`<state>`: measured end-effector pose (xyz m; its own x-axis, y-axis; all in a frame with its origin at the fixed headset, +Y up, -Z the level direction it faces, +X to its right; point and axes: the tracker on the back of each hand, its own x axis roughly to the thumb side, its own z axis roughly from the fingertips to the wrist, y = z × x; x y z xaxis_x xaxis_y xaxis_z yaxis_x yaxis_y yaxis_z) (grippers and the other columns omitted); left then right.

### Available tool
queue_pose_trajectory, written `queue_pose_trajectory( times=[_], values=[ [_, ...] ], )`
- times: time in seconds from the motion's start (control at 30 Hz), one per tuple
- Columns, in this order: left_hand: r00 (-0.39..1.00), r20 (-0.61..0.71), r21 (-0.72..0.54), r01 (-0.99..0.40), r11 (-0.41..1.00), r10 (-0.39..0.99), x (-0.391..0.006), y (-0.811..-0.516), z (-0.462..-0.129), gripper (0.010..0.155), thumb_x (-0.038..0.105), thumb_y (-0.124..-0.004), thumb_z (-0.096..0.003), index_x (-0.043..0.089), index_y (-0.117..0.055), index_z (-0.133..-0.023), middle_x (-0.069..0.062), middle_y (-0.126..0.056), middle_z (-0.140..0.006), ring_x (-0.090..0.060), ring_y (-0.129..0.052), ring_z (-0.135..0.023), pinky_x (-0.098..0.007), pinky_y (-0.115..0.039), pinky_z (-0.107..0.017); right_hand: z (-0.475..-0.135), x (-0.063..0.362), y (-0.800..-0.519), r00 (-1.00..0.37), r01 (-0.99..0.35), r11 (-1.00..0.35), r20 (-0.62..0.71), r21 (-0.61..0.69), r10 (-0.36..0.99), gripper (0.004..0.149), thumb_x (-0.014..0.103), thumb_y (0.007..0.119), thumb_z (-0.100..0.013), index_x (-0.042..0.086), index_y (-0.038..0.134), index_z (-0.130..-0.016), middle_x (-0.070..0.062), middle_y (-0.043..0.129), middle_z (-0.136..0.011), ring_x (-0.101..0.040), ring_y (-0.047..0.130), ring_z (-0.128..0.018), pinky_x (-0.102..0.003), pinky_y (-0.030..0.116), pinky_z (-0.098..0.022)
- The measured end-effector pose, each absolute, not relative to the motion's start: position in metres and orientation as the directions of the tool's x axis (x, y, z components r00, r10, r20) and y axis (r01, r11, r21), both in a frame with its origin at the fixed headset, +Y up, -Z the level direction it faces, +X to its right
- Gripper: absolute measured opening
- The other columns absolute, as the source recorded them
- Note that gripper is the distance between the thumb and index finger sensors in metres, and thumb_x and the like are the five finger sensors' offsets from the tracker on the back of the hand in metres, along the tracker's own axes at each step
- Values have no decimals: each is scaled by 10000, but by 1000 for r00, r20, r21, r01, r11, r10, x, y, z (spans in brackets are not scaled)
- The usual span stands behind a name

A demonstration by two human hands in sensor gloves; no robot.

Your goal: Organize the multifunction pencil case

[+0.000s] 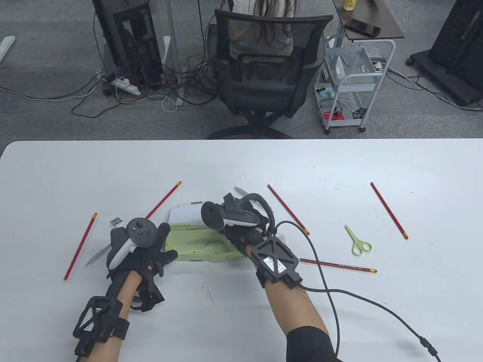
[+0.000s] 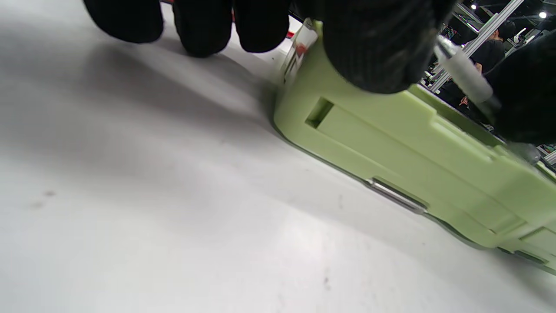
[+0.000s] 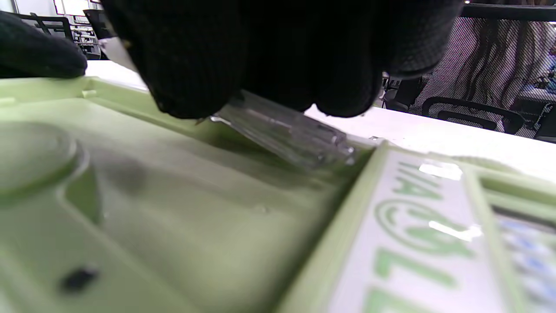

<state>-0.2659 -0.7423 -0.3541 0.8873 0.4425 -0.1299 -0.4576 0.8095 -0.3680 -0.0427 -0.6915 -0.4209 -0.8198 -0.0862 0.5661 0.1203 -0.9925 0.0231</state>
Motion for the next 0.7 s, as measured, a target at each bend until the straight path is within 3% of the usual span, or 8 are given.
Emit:
queue_pose_trajectory(
  times=[0.7],
  values=[
    [886, -130, -370, -459, 808, 445, -266, -742, -354, 836, 416, -816, -437, 266, -358, -1120, -112, -556, -1202, -423, -624, -1061, -675, -596, -691, -421, -44, -692, -825, 123, -992, 554, -16, -111, 373, 341, 885, -447, 206, 875, -795, -70, 897, -820, -342, 944, -702, -528, 806, -610]
  ],
)
